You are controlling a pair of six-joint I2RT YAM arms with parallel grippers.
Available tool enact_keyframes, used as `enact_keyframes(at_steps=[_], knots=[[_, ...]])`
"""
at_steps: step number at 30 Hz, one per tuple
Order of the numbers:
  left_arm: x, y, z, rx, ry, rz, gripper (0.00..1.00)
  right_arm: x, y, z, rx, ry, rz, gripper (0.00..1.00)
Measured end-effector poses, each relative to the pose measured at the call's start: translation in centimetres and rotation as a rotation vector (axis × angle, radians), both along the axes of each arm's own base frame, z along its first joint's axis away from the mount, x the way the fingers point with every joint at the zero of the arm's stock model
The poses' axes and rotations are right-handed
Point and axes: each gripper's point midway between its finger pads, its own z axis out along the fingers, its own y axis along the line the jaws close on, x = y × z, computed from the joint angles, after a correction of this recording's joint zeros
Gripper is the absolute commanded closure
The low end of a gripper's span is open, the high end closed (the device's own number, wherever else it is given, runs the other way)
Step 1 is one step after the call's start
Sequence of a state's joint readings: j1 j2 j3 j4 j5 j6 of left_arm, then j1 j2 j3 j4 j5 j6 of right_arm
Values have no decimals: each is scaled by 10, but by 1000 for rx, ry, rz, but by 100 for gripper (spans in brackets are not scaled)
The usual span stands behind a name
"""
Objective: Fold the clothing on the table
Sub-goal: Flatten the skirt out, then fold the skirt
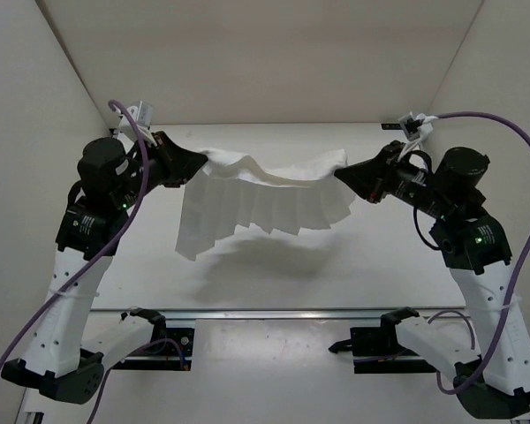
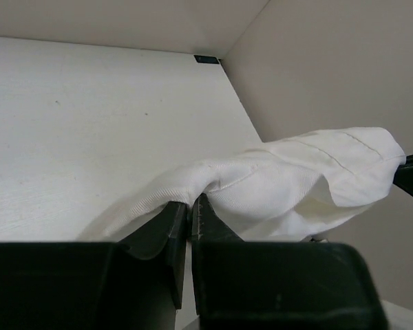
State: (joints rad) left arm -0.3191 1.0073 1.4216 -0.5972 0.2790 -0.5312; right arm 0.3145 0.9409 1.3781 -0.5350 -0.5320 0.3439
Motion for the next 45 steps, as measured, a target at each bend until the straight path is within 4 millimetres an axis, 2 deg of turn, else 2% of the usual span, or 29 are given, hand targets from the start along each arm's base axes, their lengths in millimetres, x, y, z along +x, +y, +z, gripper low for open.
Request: enact_keyframes(at_steps=[2,4,5,7,9,11,13,14,15,16,17,19,21,23,25,26,27,29,31,33,34,35,36,37,39,43,45], knots=[[2,0,-2,13,21,0,100,3,-5,3,1,-2,-2,100],[11,-1,-18,35,69,3,100,18,-9,-6,-7,39,-13,100],[19,-3,-32,52,103,3,100,27,-9,-15,-12,71,-12,99],[34,-6,-67,86,188,5,100,52,-3,-40,-29,159,-3,100],[52,-9,-110,135,301,5,100,78,2,-68,-47,249,3,100],[75,-14,-146,189,401,0,100,110,9,-107,-81,374,4,100],[96,-18,-170,232,481,-4,100,137,13,-131,-112,459,2,100],[108,-19,-173,247,502,-3,100,150,15,-134,-124,489,3,100],[123,-21,-168,259,510,-3,100,165,16,-128,-128,497,4,100],[139,-24,-156,262,488,-1,100,180,18,-115,-127,471,5,100],[157,-26,-136,258,443,6,100,194,18,-94,-119,424,2,100],[180,-24,-93,231,332,26,100,207,12,-53,-86,313,-4,100],[182,-11,-62,209,252,55,100,199,-2,-21,-48,231,-6,100],[172,1,-53,198,218,77,100,187,-15,-12,-24,197,-9,100],[156,6,-66,192,228,76,100,175,-20,-28,-14,227,2,100],[150,6,-82,197,246,72,100,174,-19,-45,-13,252,5,100],[143,4,-103,206,280,64,100,174,-18,-65,-13,284,7,100],[133,1,-165,223,389,48,100,171,-16,-130,-16,424,6,100],[118,2,-242,242,537,46,100,160,-16,-210,-18,604,-17,100],[90,7,-317,257,709,48,100,129,-16,-279,-32,788,-45,100],[68,10,-350,261,806,45,100,110,-16,-304,-40,871,-53,100],[47,11,-374,269,881,41,100,88,-15,-328,-57,949,-64,100],[29,12,-389,278,939,37,100,73,-14,-341,-70,996,-72,100],[13,13,-400,290,983,32,100,58,-11,-350,-88,1023,-74,100],[-2,13,-406,306,1006,27,100,33,-8,-352,-115,1022,-84,100],[-15,9,-396,320,941,11,100,7,-6,-336,-117,907,-100,100],[-27,6,-391,331,913,-7,100,-9,-7,-337,-114,880,-104,100]])
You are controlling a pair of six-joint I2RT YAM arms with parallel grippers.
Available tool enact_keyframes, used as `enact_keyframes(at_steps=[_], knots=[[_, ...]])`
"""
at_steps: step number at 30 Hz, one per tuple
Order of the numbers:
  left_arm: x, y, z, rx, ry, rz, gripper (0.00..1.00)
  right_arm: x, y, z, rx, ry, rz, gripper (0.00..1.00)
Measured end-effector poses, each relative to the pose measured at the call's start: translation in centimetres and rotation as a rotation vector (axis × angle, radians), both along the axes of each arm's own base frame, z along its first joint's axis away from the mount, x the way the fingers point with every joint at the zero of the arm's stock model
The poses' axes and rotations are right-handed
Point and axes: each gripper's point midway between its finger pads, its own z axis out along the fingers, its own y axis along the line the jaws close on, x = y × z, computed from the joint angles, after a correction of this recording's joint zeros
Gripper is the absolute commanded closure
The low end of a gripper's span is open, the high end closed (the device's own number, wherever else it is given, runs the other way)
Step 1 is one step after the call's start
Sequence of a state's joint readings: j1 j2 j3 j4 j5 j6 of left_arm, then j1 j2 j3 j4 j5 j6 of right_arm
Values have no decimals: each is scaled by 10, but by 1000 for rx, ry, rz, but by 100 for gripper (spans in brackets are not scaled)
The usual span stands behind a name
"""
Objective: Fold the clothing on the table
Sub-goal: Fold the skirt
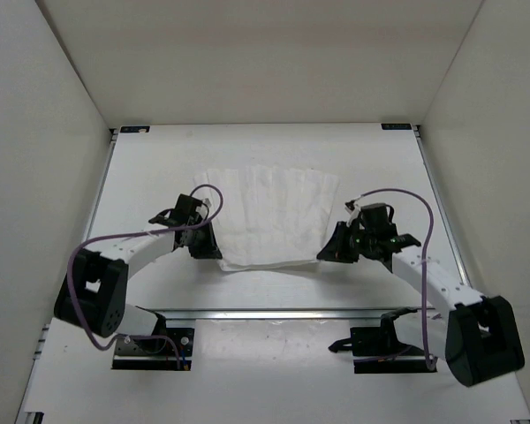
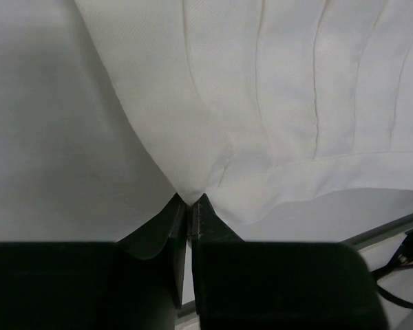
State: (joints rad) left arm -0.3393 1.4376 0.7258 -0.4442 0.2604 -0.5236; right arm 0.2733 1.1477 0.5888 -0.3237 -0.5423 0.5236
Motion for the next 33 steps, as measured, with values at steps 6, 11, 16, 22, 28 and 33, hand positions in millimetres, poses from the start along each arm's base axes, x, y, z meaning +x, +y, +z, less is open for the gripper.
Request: enact_keyframes(at_steps=[6,11,16,22,28,33], knots=[[-54,1,3,19,-14,-62,100,-58,-12,-25,-20,65,-15,100],[-70,6,42,-60,-128,-31,100,-74,-17,-1,27,11,-30,100],[-73,7,89,-162,-227,-9,100,-83,-21,44,113,-68,-47,100],[-82,2,105,-197,-208,-30,100,-107,-22,79,181,-82,-17,100],[-64,9,114,-196,-207,23,100,-102,-11,94,222,-69,5,100],[-27,11,97,-167,-167,75,100,-59,-9,77,337,-36,-96,100]])
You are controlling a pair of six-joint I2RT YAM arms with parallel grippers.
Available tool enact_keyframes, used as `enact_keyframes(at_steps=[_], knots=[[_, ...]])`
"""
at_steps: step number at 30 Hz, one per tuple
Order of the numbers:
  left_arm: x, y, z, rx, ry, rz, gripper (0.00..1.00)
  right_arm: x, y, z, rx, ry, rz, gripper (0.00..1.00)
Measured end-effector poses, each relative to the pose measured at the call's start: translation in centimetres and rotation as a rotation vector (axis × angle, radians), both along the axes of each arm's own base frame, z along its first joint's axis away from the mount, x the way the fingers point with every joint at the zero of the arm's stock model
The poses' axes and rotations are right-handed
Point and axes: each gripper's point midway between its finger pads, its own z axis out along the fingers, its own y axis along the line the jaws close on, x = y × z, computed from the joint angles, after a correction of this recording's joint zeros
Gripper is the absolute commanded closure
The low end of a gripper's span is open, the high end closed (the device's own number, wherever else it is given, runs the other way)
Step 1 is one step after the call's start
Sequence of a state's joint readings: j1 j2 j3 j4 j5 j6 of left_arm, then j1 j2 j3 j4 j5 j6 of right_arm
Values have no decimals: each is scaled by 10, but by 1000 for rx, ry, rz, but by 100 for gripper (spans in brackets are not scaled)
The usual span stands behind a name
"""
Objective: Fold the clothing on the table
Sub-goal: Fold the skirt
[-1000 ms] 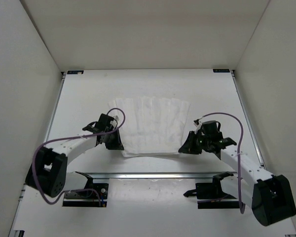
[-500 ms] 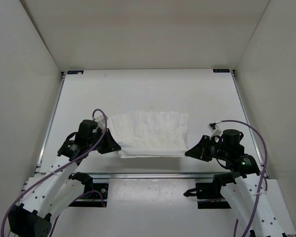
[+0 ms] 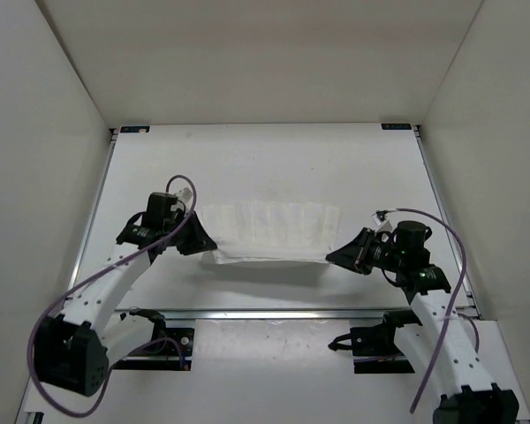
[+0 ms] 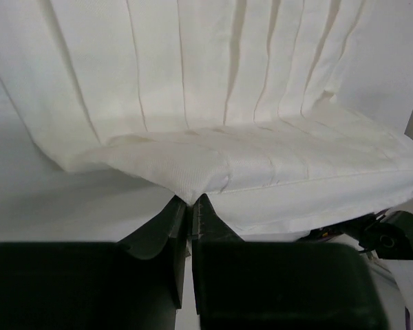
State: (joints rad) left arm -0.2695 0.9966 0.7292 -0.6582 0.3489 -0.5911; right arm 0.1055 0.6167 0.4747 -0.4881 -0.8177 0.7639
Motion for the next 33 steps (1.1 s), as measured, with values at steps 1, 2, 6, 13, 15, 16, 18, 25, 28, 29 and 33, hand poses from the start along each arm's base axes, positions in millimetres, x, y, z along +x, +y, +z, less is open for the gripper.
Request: enact_keyframes(at_steps=[1,2,6,13,15,16,18,25,28,29,33], knots=[[7,-2,-5,-5,14,5,100,9,-4,-9,16,27,-39,100],[12,-4,-10,-11,26,9,100,17,-7,-17,25,50,-69,100],[36,-8,-22,-37,50,42,100,46,-12,-26,28,93,-119,100],[78,-19,-7,-74,-4,53,100,100,-23,3,-20,-48,-144,100],[82,-20,2,-81,-28,50,100,108,-25,15,-58,-91,-138,100],[84,-21,8,-85,-42,48,100,112,-25,23,-81,-118,-134,100],[88,-20,19,-90,-72,49,100,116,-24,40,-113,-176,-120,100],[71,-19,56,-106,-153,32,100,86,-24,64,-157,-251,-102,100],[56,-19,73,-118,-192,21,100,67,-25,70,-155,-270,-101,100],[50,-19,79,-126,-210,14,100,60,-26,72,-154,-274,-101,99],[26,-19,89,-150,-246,-5,100,38,-27,74,-148,-266,-97,100]])
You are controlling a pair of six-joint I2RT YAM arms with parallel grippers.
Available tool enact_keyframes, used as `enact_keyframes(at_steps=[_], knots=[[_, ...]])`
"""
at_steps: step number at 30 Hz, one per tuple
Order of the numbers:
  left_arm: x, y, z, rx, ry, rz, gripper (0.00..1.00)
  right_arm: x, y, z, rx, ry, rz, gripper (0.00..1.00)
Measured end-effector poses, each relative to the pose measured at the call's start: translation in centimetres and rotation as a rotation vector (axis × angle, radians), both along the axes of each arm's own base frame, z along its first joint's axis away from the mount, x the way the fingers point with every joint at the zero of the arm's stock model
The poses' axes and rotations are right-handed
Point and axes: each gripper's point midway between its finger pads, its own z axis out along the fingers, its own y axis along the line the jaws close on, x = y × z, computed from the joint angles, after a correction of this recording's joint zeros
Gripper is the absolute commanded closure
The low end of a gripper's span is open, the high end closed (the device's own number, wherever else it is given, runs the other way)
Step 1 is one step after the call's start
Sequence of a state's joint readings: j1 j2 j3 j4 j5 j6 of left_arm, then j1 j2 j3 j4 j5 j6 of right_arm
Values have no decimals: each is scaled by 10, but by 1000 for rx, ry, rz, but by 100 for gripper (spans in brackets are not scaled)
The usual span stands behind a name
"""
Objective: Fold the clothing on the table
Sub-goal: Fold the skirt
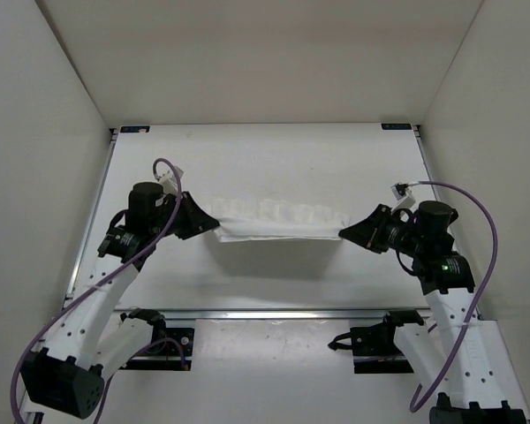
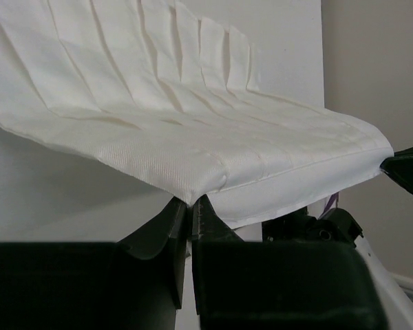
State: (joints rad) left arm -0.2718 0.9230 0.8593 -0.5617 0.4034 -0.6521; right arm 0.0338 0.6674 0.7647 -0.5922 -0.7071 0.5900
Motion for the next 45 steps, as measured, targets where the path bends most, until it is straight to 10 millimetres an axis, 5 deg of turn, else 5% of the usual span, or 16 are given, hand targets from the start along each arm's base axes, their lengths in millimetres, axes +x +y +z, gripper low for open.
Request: enact_keyframes(at_steps=[4,9,16,21,23,24,25,27,32,37,41,45], knots=[[-13,2,-3,-5,13,-8,100,-13,2,-4,9,31,15,100],[-2,1,-25,20,87,-9,100,-8,3,-20,17,88,18,100],[34,-1,-84,69,249,9,100,33,2,-68,15,254,1,100],[69,0,-107,71,296,28,100,71,3,-89,16,307,-13,100],[86,2,-113,69,297,45,90,92,7,-91,11,306,-8,96],[95,5,-117,67,298,58,77,105,10,-91,8,296,-2,84],[103,8,-120,66,298,70,54,117,13,-93,4,291,1,78],[122,16,-126,67,296,109,38,145,14,-97,-18,274,-5,63],[165,31,-122,49,266,168,32,193,0,-106,-89,240,-73,56],[166,33,-101,51,198,164,30,180,-21,-112,-162,242,-173,48],[120,36,-110,84,210,160,30,133,-30,-125,-180,270,-209,45],[72,39,-137,124,274,151,30,86,-32,-160,-182,355,-229,45]])
